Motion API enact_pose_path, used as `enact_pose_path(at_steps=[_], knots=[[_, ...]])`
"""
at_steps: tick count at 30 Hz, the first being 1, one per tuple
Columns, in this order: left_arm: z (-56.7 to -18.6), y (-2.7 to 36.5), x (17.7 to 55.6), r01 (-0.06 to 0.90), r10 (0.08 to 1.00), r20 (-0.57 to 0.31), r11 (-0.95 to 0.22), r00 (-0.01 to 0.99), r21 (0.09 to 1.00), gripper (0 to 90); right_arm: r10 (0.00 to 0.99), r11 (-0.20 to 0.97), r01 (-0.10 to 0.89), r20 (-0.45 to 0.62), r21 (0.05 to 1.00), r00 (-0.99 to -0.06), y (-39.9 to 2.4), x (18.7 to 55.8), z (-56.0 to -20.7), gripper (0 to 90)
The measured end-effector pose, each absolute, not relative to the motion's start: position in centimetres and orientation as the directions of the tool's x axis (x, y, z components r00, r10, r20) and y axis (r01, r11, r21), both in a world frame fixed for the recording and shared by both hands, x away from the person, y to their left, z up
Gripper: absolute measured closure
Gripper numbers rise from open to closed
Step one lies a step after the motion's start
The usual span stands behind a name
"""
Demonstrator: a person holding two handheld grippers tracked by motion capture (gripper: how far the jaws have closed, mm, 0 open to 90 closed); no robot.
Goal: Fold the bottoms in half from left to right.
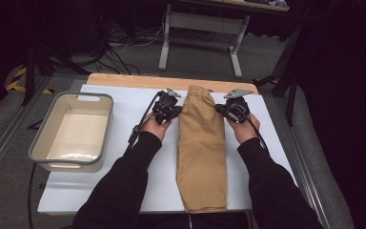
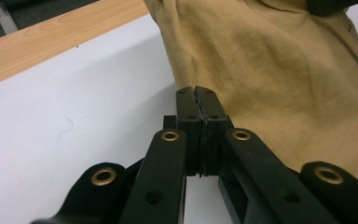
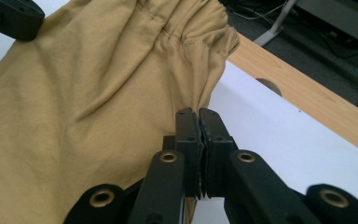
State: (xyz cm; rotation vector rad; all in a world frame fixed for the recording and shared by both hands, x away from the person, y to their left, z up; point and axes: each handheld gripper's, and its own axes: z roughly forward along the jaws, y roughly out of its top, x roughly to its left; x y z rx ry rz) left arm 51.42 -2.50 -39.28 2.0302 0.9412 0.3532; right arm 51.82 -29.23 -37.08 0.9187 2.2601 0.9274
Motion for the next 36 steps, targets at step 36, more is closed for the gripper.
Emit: enact_pose_path(at_steps=[36], knots=[[-38.8, -0.8, 42.4, 0.375, 0.613, -0.074, -0.38, 0.787, 0.846, 89.2, 0.645, 0.526, 0.209, -0.226, 0.824, -0.73, -31.0, 42.3, -36.8, 87.5]])
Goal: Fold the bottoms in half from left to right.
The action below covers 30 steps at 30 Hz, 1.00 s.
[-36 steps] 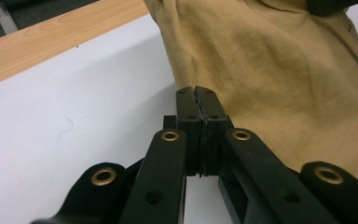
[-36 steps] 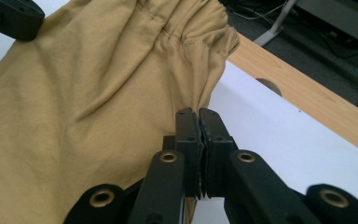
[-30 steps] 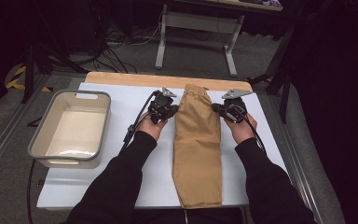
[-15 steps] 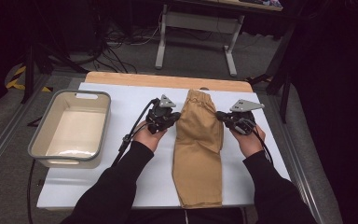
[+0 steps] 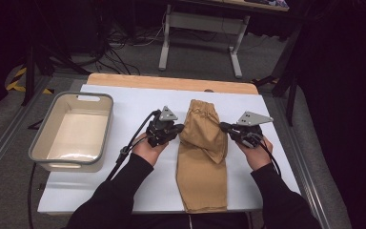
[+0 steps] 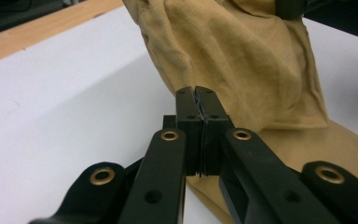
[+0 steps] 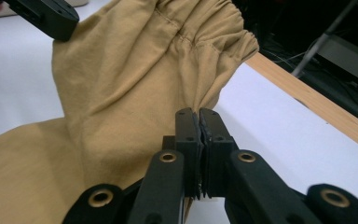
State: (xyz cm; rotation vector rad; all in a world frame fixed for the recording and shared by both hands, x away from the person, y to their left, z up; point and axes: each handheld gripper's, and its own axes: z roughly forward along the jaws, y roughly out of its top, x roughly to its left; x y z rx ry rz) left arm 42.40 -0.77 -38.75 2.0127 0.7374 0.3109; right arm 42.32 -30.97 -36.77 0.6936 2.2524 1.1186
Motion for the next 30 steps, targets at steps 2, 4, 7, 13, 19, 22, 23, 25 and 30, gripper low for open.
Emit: enact_pose_path(at_steps=[2, 4, 7, 13, 19, 22, 23, 25, 30], knots=[[-39.0, -0.7, 41.8, 0.372, 0.603, -0.075, -0.385, 0.794, 0.845, 89.2, 0.629, 0.535, 0.193, -0.235, 0.822, -0.741, -31.0, 41.6, -36.9, 87.5], [-39.3, -0.6, 41.2, 0.374, 0.596, -0.081, -0.387, 0.799, 0.843, 89.1, 0.609, 0.544, 0.17, -0.247, 0.822, -0.754, -31.0, 40.8, -36.9, 87.4], [-39.8, -0.6, 40.5, 0.375, 0.582, -0.084, -0.401, 0.809, 0.836, 89.0, 0.591, 0.549, 0.147, -0.257, 0.823, -0.765, -31.0, 39.9, -37.0, 87.5], [-40.5, -0.3, 39.4, 0.386, 0.564, -0.107, -0.404, 0.819, 0.829, 88.9, 0.565, 0.552, 0.128, -0.256, 0.824, -0.784, -31.2, 38.0, -37.6, 87.4], [-41.6, -0.5, 38.5, 0.379, 0.555, -0.085, -0.441, 0.827, 0.813, 88.5, 0.545, 0.547, 0.128, -0.236, 0.827, -0.805, -31.6, 36.3, -38.4, 87.4], [-42.2, -0.4, 38.3, 0.395, 0.547, -0.104, -0.447, 0.831, 0.803, 88.4, 0.535, 0.553, 0.127, -0.234, 0.823, -0.812, -31.6, 35.5, -38.9, 87.5], [-42.4, -0.4, 38.2, 0.397, 0.546, -0.105, -0.449, 0.831, 0.801, 88.3, 0.533, 0.554, 0.128, -0.232, 0.823, -0.814, -31.6, 35.2, -39.1, 87.5], [-42.6, -0.4, 38.0, 0.401, 0.539, -0.111, -0.457, 0.835, 0.794, 88.3, 0.529, 0.553, 0.132, -0.225, 0.823, -0.818, -31.6, 34.8, -39.5, 87.5], [-43.3, -0.8, 37.4, 0.402, 0.524, -0.109, -0.485, 0.844, 0.777, 88.3, 0.518, 0.569, 0.148, -0.213, 0.809, -0.828, -31.4, 33.9, -40.7, 87.4]])
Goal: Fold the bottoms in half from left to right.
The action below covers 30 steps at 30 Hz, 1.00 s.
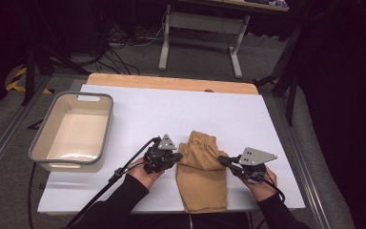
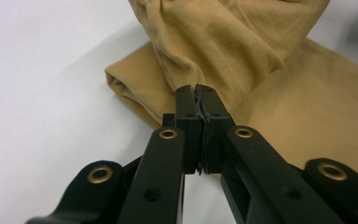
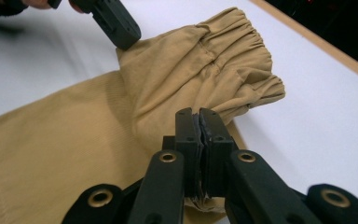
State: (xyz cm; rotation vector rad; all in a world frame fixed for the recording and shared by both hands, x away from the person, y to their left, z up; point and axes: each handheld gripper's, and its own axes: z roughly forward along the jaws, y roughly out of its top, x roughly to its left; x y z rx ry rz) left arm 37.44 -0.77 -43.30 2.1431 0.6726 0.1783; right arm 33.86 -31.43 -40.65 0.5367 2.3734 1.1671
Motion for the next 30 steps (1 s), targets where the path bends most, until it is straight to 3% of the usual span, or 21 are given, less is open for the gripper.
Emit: enact_pose_path(at_steps=[6, 9, 13, 19, 22, 30], knots=[[-44.0, -1.1, 37.2, 0.413, 0.511, -0.12, -0.509, 0.851, 0.755, 88.3, 0.495, 0.598, 0.173, -0.191, 0.783, -0.848, -31.4, 33.1, -41.7, 84.8], [-44.2, -1.3, 37.2, 0.413, 0.509, -0.118, -0.517, 0.853, 0.75, 88.3, 0.497, 0.596, 0.2, -0.162, 0.777, -0.852, -31.6, 33.0, -41.8, 77.7], [-44.2, -1.3, 37.2, 0.414, 0.507, -0.121, -0.517, 0.853, 0.749, 88.4, 0.54, 0.542, 0.281, -0.072, 0.792, -0.839, -31.6, 33.9, -41.0, 51.6], [-44.3, -1.5, 37.1, 0.409, 0.504, -0.117, -0.519, 0.856, 0.751, 88.4, 0.588, 0.507, 0.413, 0.047, 0.757, -0.808, -30.6, 36.7, -40.3, 26.1], [-44.3, -1.4, 37.2, 0.408, 0.501, -0.118, -0.523, 0.857, 0.748, 88.4, 0.595, 0.539, 0.427, 0.03, 0.726, -0.803, -29.7, 37.7, -40.3, 17.4], [-44.3, -1.5, 37.1, 0.408, 0.5, -0.117, -0.525, 0.858, 0.747, 88.4, 0.614, 0.543, 0.489, 0.075, 0.683, -0.786, -28.6, 40.2, -41.1, 12.1]])
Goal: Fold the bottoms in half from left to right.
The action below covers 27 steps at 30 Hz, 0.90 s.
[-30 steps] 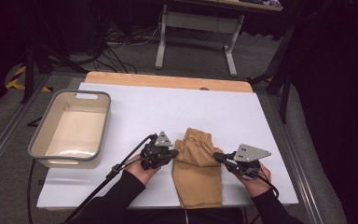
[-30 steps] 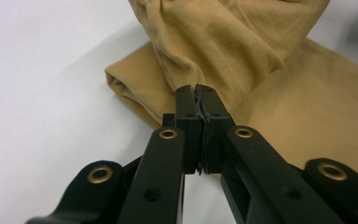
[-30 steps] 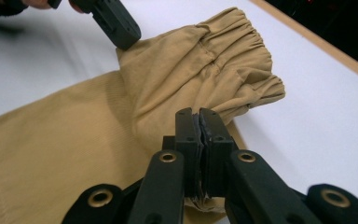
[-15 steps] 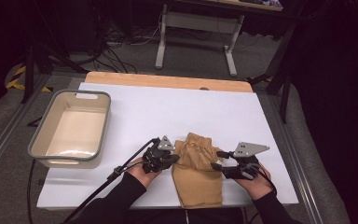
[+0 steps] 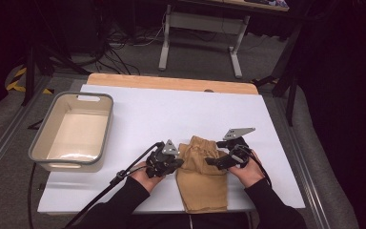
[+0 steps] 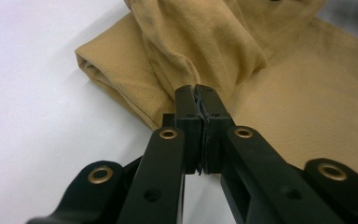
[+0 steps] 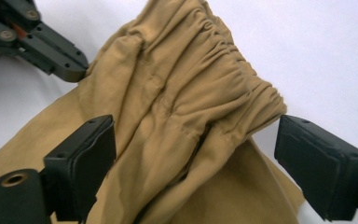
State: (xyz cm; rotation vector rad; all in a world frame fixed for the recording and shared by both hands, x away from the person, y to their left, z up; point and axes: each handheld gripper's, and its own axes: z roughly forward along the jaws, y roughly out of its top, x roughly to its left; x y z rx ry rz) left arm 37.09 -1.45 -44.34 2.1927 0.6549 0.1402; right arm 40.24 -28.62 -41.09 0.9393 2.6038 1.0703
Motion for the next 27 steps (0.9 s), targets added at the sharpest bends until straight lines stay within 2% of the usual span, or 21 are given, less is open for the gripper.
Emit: enact_pose_path(at_steps=[5, 8, 9, 11, 15, 16, 17, 20, 27], knots=[[-44.4, -1.5, 37.2, 0.408, 0.499, -0.119, -0.524, 0.858, 0.748, 88.3, 0.61, 0.528, 0.506, 0.109, 0.682, -0.785, -28.2, 41.1, -41.6, 5.6], [-44.4, -1.5, 37.2, 0.407, 0.499, -0.117, -0.524, 0.859, 0.748, 88.3, 0.607, 0.531, 0.512, 0.118, 0.675, -0.786, -27.9, 41.4, -41.8, 7.2], [-44.4, -1.5, 37.1, 0.407, 0.5, -0.117, -0.525, 0.858, 0.747, 88.3, 0.605, 0.534, 0.511, 0.119, 0.674, -0.788, -27.8, 41.4, -41.8, 9.7], [-44.4, -1.4, 37.1, 0.408, 0.5, -0.116, -0.527, 0.858, 0.746, 88.3, 0.612, 0.538, 0.499, 0.093, 0.679, -0.786, -27.7, 41.3, -41.6, 20.5], [-44.3, -1.2, 37.3, 0.413, 0.5, -0.127, -0.518, 0.857, 0.749, 88.0, 0.623, 0.521, 0.476, 0.066, 0.709, -0.779, -28.2, 40.8, -40.8, 48.7], [-44.2, -1.1, 37.3, 0.411, 0.5, -0.126, -0.515, 0.857, 0.752, 87.7, 0.611, 0.523, 0.469, 0.071, 0.712, -0.789, -28.3, 40.7, -40.6, 58.8], [-44.1, -1.0, 37.3, 0.41, 0.499, -0.127, -0.513, 0.857, 0.754, 86.8, 0.604, 0.519, 0.464, 0.076, 0.718, -0.793, -28.3, 40.5, -40.5, 62.5], [-43.9, -0.7, 37.3, 0.408, 0.496, -0.139, -0.49, 0.857, 0.77, 82.8, 0.585, 0.547, 0.423, 0.033, 0.722, -0.811, -28.1, 39.8, -40.2, 68.1], [-43.4, 0.7, 37.5, 0.42, 0.529, -0.144, -0.45, 0.837, 0.788, 81.4, 0.551, 0.556, 0.276, -0.099, 0.784, -0.829, -28.8, 36.7, -39.0, 66.8]])
